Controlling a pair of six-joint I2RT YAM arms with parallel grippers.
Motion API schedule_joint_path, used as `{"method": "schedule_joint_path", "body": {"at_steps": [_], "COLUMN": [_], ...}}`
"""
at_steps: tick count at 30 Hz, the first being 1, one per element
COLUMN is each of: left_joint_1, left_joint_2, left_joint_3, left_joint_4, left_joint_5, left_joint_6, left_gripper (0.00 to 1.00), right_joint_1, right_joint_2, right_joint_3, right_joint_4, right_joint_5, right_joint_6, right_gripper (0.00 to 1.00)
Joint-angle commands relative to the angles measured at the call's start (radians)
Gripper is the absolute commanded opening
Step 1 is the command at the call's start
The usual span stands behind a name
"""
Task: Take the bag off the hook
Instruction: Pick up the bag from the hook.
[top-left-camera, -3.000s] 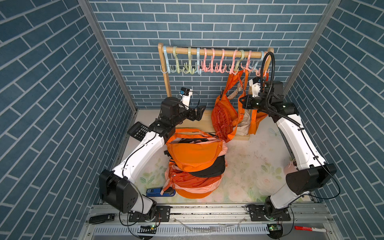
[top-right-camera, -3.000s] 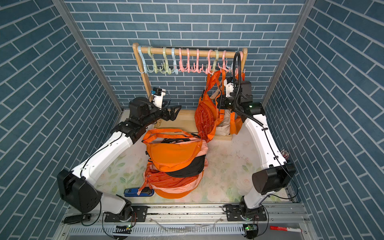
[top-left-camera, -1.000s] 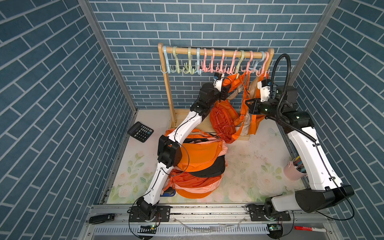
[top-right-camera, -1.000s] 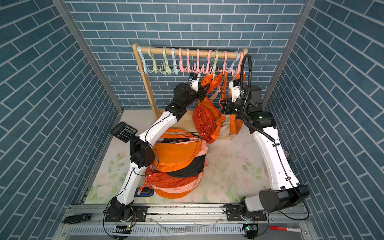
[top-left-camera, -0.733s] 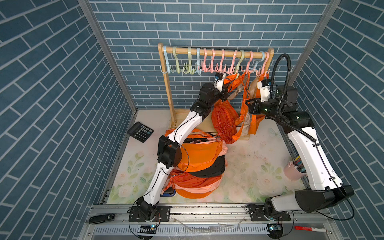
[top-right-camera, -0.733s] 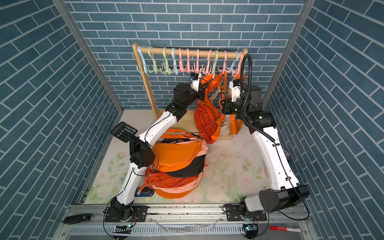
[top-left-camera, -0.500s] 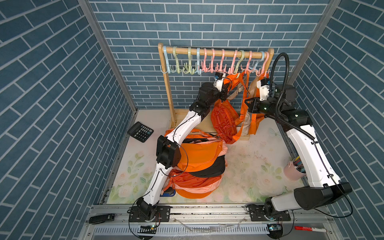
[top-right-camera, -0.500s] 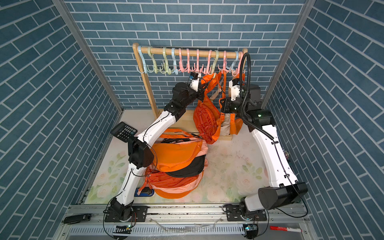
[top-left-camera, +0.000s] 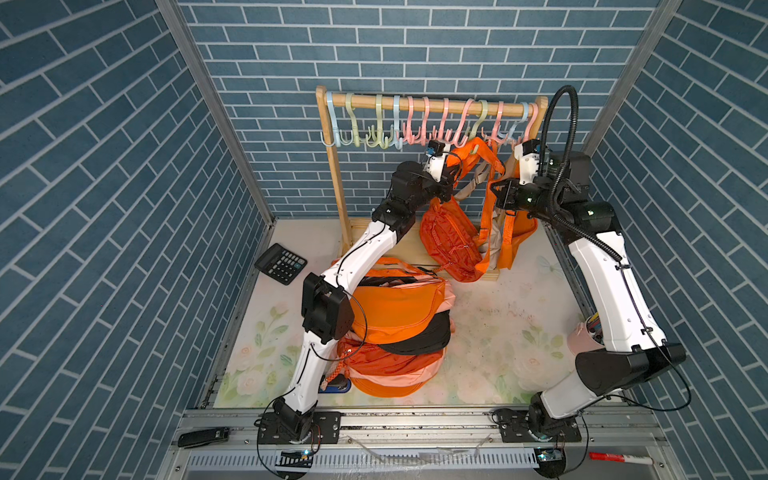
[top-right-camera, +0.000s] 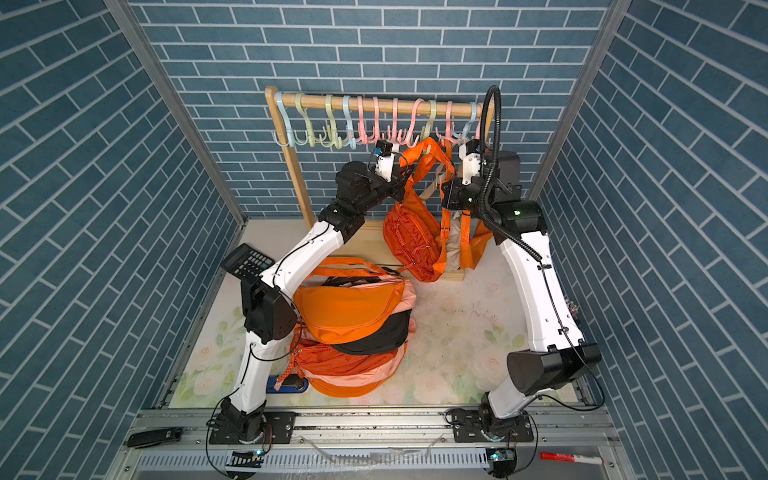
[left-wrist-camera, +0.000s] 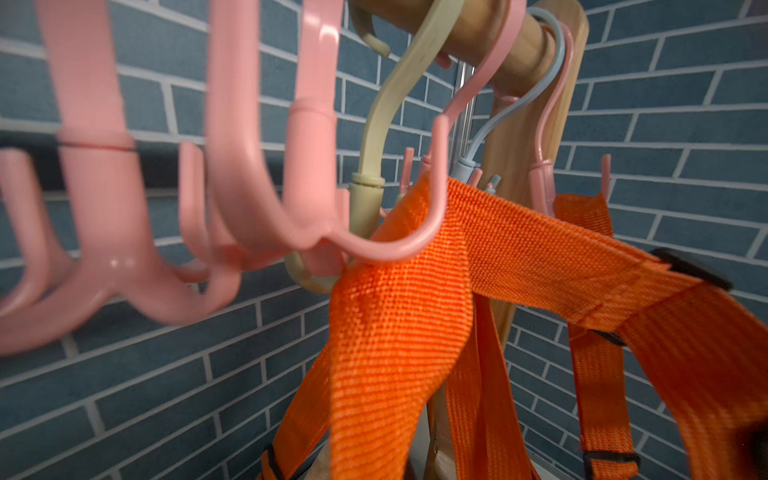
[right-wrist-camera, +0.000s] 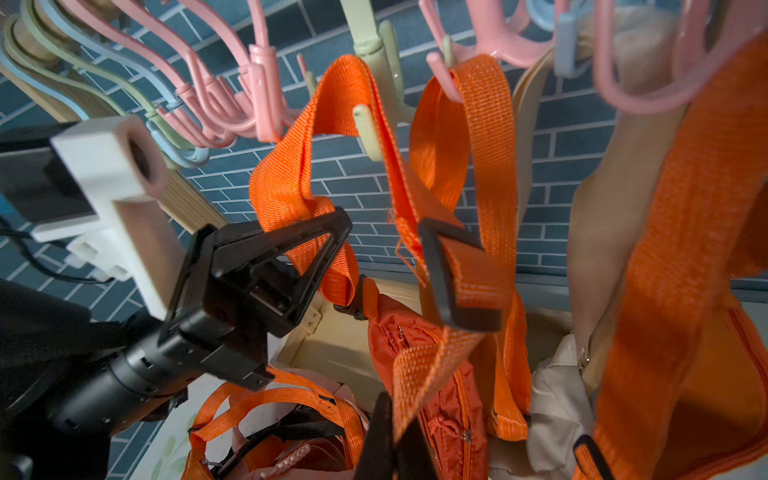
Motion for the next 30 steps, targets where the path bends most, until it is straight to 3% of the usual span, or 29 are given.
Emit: {"method": "schedule_joint_path", "body": {"at_steps": [1,17,30], "left_joint_1": [-0.006,-0.008,-0.026], "left_joint_2": [-0.041,-0.126,-0.319], "left_joint_3": [0.008,-0.006,-0.208], "left_joint_4": [0.027,0.019,0.037], "left_joint_5": [0.032,0.091,0.132], "left_joint_6": [-0.006,-0.008,0.051], "left_gripper": [0.00,0.00,0.00], "right_joint_1": [-0.012,-0.027,-0.024], "right_joint_2": [0.028,0.104,-0.015], "right_joint_3": [0.067,0.321,0.280], "right_joint_4": [-0.035,-0.155,-0.171], "right_joint_5": [0.014,0.034,-0.009], "right_joint_6": [0.013,0.013,0.018], "right_gripper": [0.00,0.00,0.00]}}
